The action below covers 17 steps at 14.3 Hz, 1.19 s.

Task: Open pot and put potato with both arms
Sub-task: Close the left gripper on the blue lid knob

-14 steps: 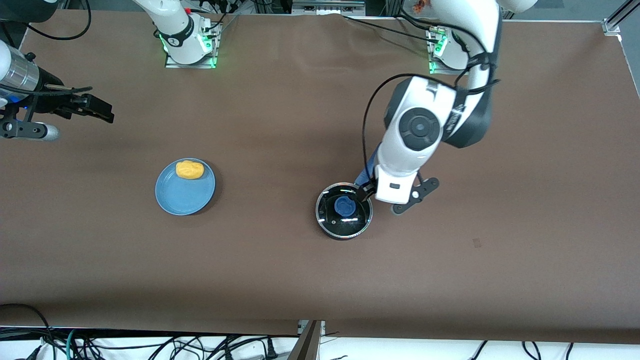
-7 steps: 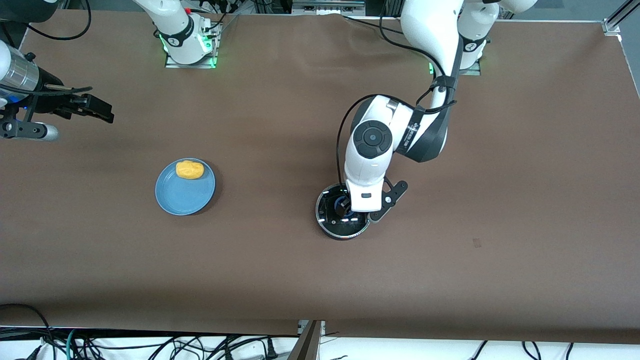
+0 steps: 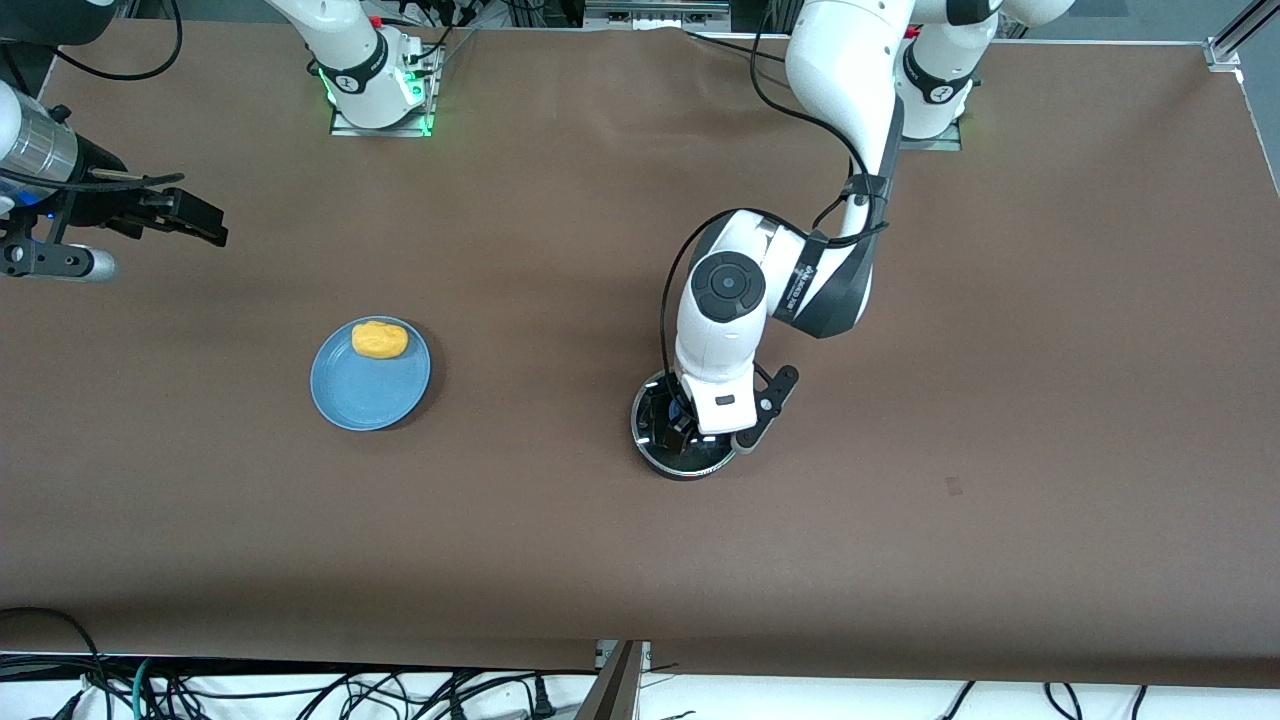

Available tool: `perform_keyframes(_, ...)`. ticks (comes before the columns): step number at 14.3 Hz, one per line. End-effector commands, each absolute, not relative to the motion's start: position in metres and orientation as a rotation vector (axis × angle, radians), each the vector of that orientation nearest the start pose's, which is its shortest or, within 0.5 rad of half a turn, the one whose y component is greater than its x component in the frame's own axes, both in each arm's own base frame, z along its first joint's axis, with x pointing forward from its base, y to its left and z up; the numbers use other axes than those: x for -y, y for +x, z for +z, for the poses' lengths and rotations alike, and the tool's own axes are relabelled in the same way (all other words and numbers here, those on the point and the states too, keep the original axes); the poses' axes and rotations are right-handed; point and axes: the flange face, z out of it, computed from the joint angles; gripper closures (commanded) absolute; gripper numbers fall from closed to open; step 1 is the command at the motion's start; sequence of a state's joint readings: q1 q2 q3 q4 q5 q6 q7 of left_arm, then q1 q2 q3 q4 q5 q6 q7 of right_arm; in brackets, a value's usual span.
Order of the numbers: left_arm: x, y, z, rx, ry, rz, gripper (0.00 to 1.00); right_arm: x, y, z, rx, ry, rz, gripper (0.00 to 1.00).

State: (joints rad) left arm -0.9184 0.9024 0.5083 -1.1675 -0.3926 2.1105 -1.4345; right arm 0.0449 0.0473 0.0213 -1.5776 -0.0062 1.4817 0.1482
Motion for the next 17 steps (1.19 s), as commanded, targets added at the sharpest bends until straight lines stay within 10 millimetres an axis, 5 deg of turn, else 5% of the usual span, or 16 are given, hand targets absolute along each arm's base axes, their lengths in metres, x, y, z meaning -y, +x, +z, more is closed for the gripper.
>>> perform_keyframes(1, 0.444, 0.645, 0.299, 1.607, -2.839, -0.191, 0.00, -0.035, 0.560, 0.592, -0.126, -3.148, 0.211, 0.00)
perform_keyframes(10, 0.451, 0.644, 0.277, 1.538, -2.838, -0.196, 0.00, -0.032, 0.562, 0.591, -0.124, -3.152, 0.206, 0.00)
perform_keyframes(17, 0.447, 0.638, 0.274, 1.389, -2.850, -0.121, 0.00, -0.044, 0.574, 0.571, -0.092, -3.151, 0.243, 0.00)
